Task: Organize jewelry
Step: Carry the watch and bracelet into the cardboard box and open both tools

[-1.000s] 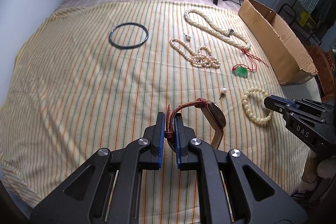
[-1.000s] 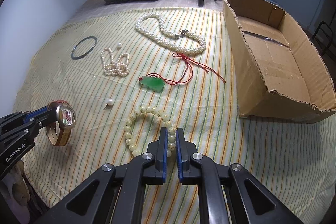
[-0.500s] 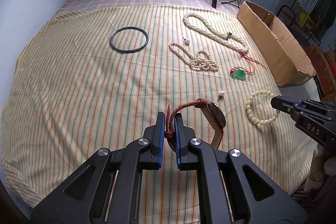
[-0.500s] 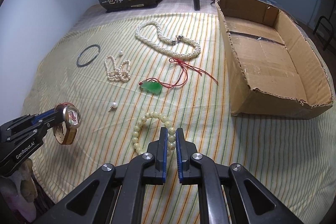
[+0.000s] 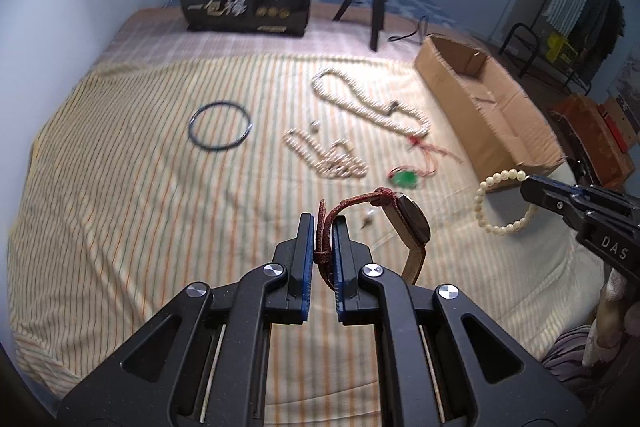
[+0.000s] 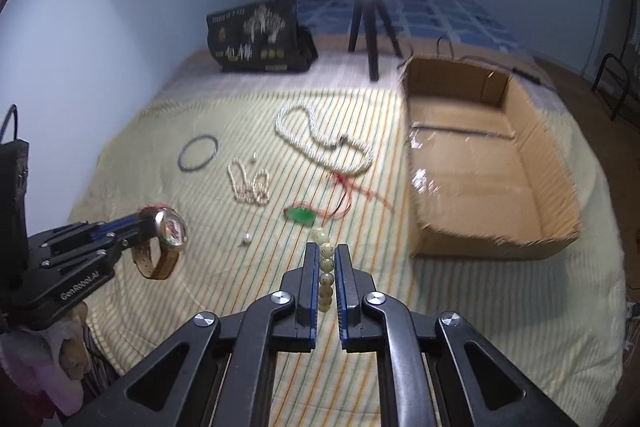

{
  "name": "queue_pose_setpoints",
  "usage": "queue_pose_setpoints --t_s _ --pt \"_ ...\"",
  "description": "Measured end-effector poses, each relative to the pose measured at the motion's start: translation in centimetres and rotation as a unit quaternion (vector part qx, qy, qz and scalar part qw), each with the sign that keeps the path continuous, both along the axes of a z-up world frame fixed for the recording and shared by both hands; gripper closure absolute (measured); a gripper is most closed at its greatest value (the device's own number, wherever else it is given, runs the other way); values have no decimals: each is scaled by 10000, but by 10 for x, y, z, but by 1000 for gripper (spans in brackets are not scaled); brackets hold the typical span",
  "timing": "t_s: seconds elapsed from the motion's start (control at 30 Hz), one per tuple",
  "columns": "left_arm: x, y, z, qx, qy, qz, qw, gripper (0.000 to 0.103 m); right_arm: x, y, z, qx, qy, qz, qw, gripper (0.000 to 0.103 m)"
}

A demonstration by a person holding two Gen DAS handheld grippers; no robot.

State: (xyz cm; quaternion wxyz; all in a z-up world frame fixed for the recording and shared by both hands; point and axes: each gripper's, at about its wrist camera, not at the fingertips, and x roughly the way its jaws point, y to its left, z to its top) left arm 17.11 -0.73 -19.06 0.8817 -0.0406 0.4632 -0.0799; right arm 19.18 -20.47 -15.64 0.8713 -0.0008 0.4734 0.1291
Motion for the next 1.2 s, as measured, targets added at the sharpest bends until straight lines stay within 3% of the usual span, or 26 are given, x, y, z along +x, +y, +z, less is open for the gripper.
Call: queue_pose_setpoints --t_s 0.27,0.5,0.8,1.2 --pt "13 -34 19 -95 -174 -336 9992 96 3 -32 39 25 -419 -215 9989 98" --pt "30 -70 34 -156 -335 -614 9974 96 19 -63 56 -84 -637 -469 9968 98" --pt "55 -119 42 -119 -466 -917 9946 96 48 -105 51 -185 -654 -797 9945 98" --pt "84 -175 30 -132 -386 -1154 9925 96 72 -143 27 -101 -443 -1033 9936 98"
